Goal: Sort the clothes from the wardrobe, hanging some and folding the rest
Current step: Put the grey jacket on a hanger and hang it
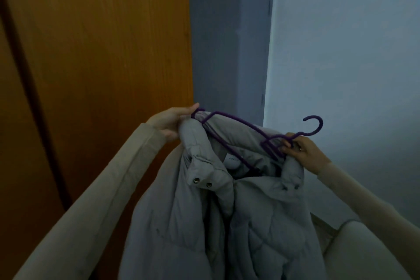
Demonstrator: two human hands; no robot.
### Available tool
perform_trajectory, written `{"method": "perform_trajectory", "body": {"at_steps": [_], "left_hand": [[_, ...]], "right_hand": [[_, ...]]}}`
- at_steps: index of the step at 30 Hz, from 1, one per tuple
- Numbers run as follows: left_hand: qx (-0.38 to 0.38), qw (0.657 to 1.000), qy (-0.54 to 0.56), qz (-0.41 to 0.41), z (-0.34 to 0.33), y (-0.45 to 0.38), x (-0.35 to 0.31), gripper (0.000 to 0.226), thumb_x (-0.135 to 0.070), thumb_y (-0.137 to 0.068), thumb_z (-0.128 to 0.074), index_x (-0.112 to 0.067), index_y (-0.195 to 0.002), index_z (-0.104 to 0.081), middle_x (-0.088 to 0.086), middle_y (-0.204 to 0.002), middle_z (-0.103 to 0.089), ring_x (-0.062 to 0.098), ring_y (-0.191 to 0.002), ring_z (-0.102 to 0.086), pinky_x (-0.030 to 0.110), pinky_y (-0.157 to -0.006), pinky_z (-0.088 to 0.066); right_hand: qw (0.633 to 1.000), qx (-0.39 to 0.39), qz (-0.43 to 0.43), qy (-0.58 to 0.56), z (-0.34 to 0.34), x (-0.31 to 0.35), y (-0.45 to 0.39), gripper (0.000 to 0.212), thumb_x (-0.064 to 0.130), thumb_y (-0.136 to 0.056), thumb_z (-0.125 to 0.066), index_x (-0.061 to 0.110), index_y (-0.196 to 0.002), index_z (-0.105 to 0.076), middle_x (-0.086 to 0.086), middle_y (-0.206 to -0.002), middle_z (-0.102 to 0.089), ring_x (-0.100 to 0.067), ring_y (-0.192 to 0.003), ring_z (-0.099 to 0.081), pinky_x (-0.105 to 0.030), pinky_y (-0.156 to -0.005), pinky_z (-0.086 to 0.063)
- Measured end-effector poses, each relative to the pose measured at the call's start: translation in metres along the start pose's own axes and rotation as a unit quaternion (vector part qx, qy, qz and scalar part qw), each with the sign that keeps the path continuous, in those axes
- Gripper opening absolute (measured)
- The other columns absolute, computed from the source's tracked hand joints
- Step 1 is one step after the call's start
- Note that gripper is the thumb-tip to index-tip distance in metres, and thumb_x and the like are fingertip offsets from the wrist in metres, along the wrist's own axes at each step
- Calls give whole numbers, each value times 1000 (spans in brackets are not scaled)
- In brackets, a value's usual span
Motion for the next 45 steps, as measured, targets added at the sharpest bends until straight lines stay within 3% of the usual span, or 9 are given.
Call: {"method": "perform_trajectory", "body": {"at_steps": [3, 8, 13, 16, 20, 27, 32, 39, 45], "left_hand": [[-16, 1000, -22, 15, 6, -7, 10, 23, -12, -88, -58, -3, -110, -61, 16, -103, -64, 23, -88, -62, 33, -65, -54], [-34, 995, -81, 39, 5, -20, 26, 42, -2, -81, -65, -1, -122, -56, 18, -114, -61, 28, -98, -60, 35, -73, -52], [-111, 938, -327, 10, 8, -33, 28, 58, 4, -78, -67, 5, -131, -41, 19, -127, -51, 33, -117, -51, 42, -96, -48], [-147, 908, -392, 8, 8, -38, 36, 52, 6, -82, -61, 0, -130, -42, 17, -126, -48, 32, -117, -49, 38, -94, -48], [-129, 916, -379, 1, -5, -46, 50, 42, 5, -80, -61, 0, -120, -50, 15, -117, -52, 30, -107, -53, 37, -89, -50], [-68, 928, -365, -44, -54, -50, 61, 27, 3, -77, -59, 4, -103, -55, 20, -102, -54, 36, -106, -56, 35, -74, -46], [-19, 895, -436, -95, -81, -45, 73, 18, -1, -78, -62, -1, -95, -56, 13, -101, -56, 25, -94, -55, 28, -67, -41], [-143, 763, -580, -245, -105, -7, 64, 17, -6, -81, -53, -15, -91, -41, 4, -94, -53, 22, -85, -52, 28, -63, -28], [-56, 711, -626, -316, -163, -3, 87, 51, -9, -79, -53, -20, -127, -38, 3, -124, -46, 23, -116, -39, 34, -90, -29]], "right_hand": [[992, 51, -60, -97, -7, -14, 5, 25, -4, -86, -56, 10, -67, -48, -2, -72, -52, -1, -68, -54, -12, -68, -44], [988, -30, -133, -73, 7, -40, 14, 18, 22, -88, -60, 6, -83, -65, -6, -83, -64, -18, -82, -59, -21, -73, -46], [983, -30, -178, -39, 0, -43, 22, 73, 70, -60, -68, 0, -82, -68, -8, -88, -67, -20, -85, -61, -29, -80, -46], [981, -62, -175, 53, 1, -36, 17, 44, 42, -79, -68, -2, -73, -63, -9, -80, -62, -21, -82, -57, -26, -73, -38], [962, -6, -179, 206, -15, -30, 11, 49, 55, -78, -63, 15, -57, -44, -7, -78, -56, -26, -83, -58, -32, -72, -43], [873, 7, -113, 474, -44, 0, 3, 59, 67, -84, -42, 16, -107, -61, 0, -131, -50, -20, -122, -44, -49, -110, -14], [913, -16, -152, 379, -26, -8, 16, 51, 65, -82, -49, 20, -59, -40, -4, -94, -63, -24, -102, -56, -44, -106, -28], [924, -49, -152, 348, 4, -18, 52, 47, 63, -83, -49, 19, -68, -51, -2, -78, -60, -24, -90, -60, -41, -95, -39], [933, -104, -189, 288, 37, -16, 90, 50, 55, -82, -58, 16, -56, -42, -1, -59, -49, -23, -66, -53, -31, -62, -37]]}}
Point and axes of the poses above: each hand's wrist, its own y-axis away from the middle knuckle, its own z-axis out of the back of the hand, x = y × z, the point moved 10 cm from there along -y, towards the middle knuckle
